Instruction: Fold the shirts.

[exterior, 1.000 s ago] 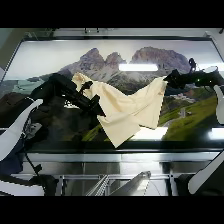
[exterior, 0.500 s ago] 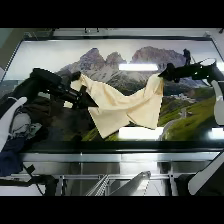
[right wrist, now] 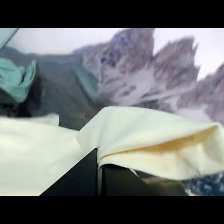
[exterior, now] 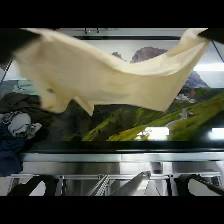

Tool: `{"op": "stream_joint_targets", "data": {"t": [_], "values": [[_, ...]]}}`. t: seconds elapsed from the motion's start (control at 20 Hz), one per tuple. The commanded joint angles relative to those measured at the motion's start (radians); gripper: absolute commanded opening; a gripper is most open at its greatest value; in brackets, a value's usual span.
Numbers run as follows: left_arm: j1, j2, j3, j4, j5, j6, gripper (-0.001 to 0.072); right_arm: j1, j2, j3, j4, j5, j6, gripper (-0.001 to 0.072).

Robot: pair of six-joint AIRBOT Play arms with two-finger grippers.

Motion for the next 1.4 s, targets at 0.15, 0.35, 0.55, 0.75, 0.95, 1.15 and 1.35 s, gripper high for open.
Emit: {"op": "stream_joint_targets", "data": {"t": [0.15, 0.35, 0.55, 0.75, 0.95, 1.15, 1.35], "values": [[0.256, 0.054, 0.463, -0.003, 0.065, -0.160, 0.0022, -0.004, 0.597, -0.161, -0.187, -0.386, -0.019, 0.0020], [0.250, -0.118, 0.412, 0.001, 0.115, -0.181, 0.0023, -0.003, 0.425, -0.167, -0.196, -0.314, 0.050, 0.0021], [0.116, -0.327, 0.146, 0.174, 0.140, -0.083, 0.0022, 0.016, 0.121, -0.309, -0.189, -0.265, 0.079, 0.0021], [-0.043, -0.709, -0.007, 0.282, 0.055, 0.084, 0.0023, 0.083, -0.183, -0.539, -0.190, -0.515, 0.056, 0.0021], [-0.064, -1.203, 0.215, 0.264, 0.051, 0.108, 0.0178, 0.098, -0.475, -0.523, -0.188, -0.732, 0.026, 0.0021], [-0.014, -1.422, 0.509, 0.101, 0.178, -0.050, 0.0639, 0.078, -0.525, -0.411, -0.222, -0.691, -0.006, 0.0621], [0.073, -1.312, 0.424, 0.127, 0.278, -0.123, 0.0712, -0.028, -0.439, -0.300, -0.422, -0.499, 0.158, 0.0621]]}}
